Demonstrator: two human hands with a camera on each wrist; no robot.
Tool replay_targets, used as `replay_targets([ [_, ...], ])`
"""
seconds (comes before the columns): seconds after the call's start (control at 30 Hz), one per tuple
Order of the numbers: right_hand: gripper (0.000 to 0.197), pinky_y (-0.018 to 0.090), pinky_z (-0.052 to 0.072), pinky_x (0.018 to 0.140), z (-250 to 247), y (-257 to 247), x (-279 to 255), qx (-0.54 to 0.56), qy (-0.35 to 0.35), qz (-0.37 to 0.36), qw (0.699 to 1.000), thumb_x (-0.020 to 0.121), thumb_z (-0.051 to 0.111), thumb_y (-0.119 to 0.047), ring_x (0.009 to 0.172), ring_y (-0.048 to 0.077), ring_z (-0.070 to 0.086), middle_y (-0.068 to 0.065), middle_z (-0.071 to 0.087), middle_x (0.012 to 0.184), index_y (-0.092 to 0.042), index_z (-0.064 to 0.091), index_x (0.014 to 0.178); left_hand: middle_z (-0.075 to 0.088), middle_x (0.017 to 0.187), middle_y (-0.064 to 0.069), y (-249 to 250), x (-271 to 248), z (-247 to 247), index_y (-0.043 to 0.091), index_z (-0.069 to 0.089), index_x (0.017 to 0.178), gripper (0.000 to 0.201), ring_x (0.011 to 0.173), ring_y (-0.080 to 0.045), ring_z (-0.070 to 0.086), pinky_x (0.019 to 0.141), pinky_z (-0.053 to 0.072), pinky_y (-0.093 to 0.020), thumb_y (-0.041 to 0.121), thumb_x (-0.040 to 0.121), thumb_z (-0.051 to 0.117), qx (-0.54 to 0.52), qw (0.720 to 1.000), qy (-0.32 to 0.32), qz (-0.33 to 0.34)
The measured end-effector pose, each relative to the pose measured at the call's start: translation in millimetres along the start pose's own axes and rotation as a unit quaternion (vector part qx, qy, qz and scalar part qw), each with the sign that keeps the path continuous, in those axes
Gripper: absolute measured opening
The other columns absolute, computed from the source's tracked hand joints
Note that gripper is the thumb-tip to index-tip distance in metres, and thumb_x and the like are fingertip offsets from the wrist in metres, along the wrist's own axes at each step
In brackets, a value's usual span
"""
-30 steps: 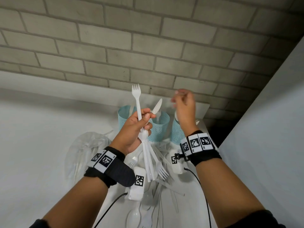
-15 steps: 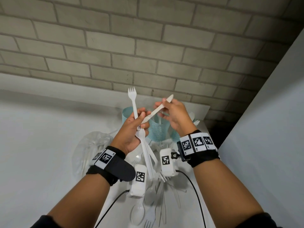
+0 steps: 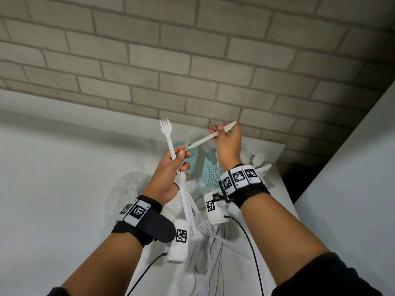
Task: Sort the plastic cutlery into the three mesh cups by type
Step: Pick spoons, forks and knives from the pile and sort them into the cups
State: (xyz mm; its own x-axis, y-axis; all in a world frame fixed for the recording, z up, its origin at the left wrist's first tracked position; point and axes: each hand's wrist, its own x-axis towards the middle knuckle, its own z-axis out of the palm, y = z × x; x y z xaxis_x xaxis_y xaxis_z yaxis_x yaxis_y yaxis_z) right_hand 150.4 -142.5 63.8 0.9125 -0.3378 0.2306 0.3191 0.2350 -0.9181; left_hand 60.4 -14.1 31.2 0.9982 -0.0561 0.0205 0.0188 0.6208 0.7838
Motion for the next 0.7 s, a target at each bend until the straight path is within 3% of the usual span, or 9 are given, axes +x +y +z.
replay_targets([
  [0.1,0.029,0.039,0.052,0.089,13,19,1,-0.085,-0.031,-0.016,0.996,0.094,0.044,0.001,0.08,0.019,0.063,0.004,0.06,0.082,-0.024,0.044,0.081,0.057,0.078,0.006,1,1,-4,0.02,0.054,0.094,0.013,0.047,-0.002,0.043,0.042,0.034,-0.014,0.016,0.098,0.042,-0.01,1.0,0.005,-0.002],
  [0.2,0.02,0.034,0.048,0.082,13,37,6,-0.207,-0.104,0.001,0.973,0.095,0.049,-0.011,0.086,0.018,0.062,0.007,0.067,0.093,-0.026,0.049,0.081,0.052,0.076,0.004,2,4,-7,0.018,0.052,0.096,0.014,0.046,-0.004,0.043,0.04,0.033,-0.014,0.019,0.1,0.039,-0.039,0.999,0.019,-0.007],
  [0.27,0.007,0.028,0.044,0.078,9,42,8,-0.248,-0.141,0.035,0.958,0.093,0.053,-0.015,0.084,0.015,0.058,0.008,0.067,0.101,-0.021,0.055,0.096,0.049,0.073,0.004,3,5,-8,0.018,0.051,0.098,0.014,0.045,-0.004,0.041,0.04,0.032,-0.015,0.022,0.1,0.037,-0.047,0.999,0.027,-0.003],
  [0.33,0.019,0.023,0.044,0.076,4,42,9,-0.247,-0.138,0.045,0.958,0.091,0.056,-0.013,0.085,0.013,0.057,0.005,0.064,0.1,-0.015,0.056,0.11,0.046,0.068,0.004,4,6,-8,0.019,0.05,0.097,0.015,0.045,-0.004,0.04,0.04,0.032,-0.014,0.025,0.101,0.036,-0.057,0.998,0.039,0.006],
  [0.43,0.013,0.017,0.046,0.074,-6,27,4,-0.194,-0.105,-0.018,0.975,0.088,0.059,-0.007,0.08,0.009,0.058,0.002,0.064,0.093,-0.015,0.057,0.098,0.042,0.057,0.007,7,10,-8,0.019,0.05,0.091,0.02,0.042,-0.003,0.039,0.041,0.031,-0.013,0.029,0.101,0.036,-0.078,0.994,0.077,0.025],
  [0.47,0.009,0.018,0.049,0.076,-10,20,1,-0.178,-0.119,-0.027,0.976,0.088,0.06,-0.008,0.08,0.008,0.061,0.0,0.065,0.089,-0.016,0.059,0.092,0.04,0.053,0.008,8,11,-7,0.019,0.049,0.09,0.022,0.042,-0.003,0.038,0.041,0.031,-0.013,0.031,0.101,0.036,-0.086,0.992,0.091,0.034],
  [0.53,0.007,0.021,0.053,0.072,-21,1,-9,-0.171,-0.206,0.027,0.963,0.091,0.059,-0.014,0.079,0.009,0.065,-0.002,0.068,0.085,-0.018,0.062,0.086,0.038,0.05,0.01,8,14,-6,0.019,0.048,0.088,0.025,0.04,-0.002,0.037,0.042,0.031,-0.013,0.035,0.101,0.034,-0.094,0.988,0.11,0.05],
  [0.6,0.013,0.021,0.054,0.071,-34,-14,-19,-0.23,-0.326,0.121,0.909,0.093,0.054,-0.025,0.079,0.009,0.067,-0.002,0.07,0.087,-0.018,0.065,0.089,0.038,0.048,0.01,7,14,-3,0.019,0.047,0.086,0.026,0.04,-0.002,0.036,0.042,0.031,-0.014,0.037,0.101,0.033,-0.097,0.986,0.122,0.061],
  [0.7,0.027,0.025,0.05,0.078,-53,-22,-32,-0.386,-0.477,0.237,0.753,0.093,0.051,-0.04,0.09,0.01,0.065,-0.003,0.069,0.098,-0.02,0.064,0.104,0.038,0.048,0.01,7,13,2,0.019,0.046,0.084,0.029,0.04,-0.003,0.036,0.044,0.031,-0.015,0.037,0.101,0.032,-0.098,0.984,0.128,0.077],
])
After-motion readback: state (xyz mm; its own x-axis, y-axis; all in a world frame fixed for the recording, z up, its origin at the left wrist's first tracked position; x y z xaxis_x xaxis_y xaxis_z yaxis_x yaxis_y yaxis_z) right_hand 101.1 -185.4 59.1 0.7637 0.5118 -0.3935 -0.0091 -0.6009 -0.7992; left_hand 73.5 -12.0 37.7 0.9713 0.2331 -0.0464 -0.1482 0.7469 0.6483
